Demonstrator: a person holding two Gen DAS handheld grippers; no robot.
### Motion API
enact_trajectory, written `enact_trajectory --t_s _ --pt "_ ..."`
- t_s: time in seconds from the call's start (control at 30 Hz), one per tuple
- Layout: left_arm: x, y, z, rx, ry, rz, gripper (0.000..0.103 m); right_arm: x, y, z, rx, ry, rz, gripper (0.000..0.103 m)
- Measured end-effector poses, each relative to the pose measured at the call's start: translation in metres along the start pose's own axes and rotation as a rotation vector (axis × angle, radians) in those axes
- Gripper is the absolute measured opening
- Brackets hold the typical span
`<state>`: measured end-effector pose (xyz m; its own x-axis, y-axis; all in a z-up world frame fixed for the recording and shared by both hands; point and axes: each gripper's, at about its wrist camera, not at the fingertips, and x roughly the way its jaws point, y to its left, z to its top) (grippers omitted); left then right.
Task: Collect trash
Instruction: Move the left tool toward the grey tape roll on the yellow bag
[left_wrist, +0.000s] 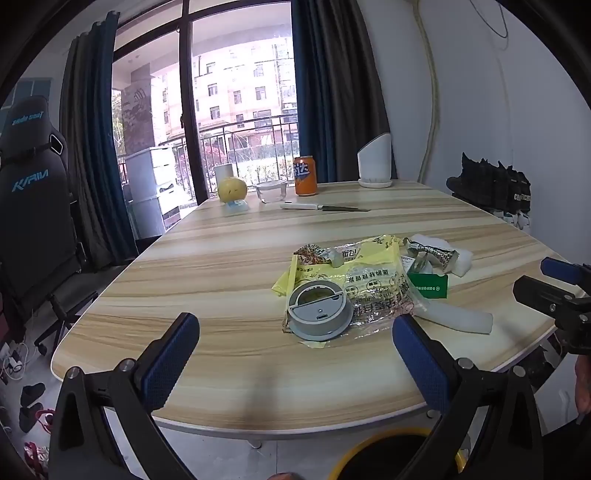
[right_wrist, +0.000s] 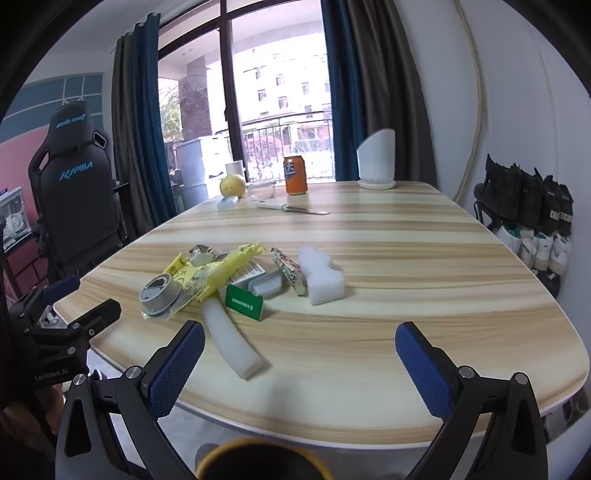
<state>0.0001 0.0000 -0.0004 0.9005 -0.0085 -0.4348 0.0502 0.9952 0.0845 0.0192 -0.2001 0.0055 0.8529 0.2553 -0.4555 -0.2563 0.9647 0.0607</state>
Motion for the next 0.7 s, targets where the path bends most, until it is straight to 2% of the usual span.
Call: enact_trajectory --t_s 0.23,0.4,0.7 --pt "-0.005 0.004 -0.001 -0.002 0.007 -0.013 0.102 0.000 -0.001 0.000 0.004 0.002 0.009 0.103" --pt "0.000 -0.001 0.000 0.012 0.015 0.005 0.102 0.002 -0.005 0.002 0.025 0.029 0.062 0.103" --pt "0.004 0.000 -0.001 0.005 0.024 0.008 0.102 0.001 0.004 -0.002 -0.021 0.009 0.029 0.103"
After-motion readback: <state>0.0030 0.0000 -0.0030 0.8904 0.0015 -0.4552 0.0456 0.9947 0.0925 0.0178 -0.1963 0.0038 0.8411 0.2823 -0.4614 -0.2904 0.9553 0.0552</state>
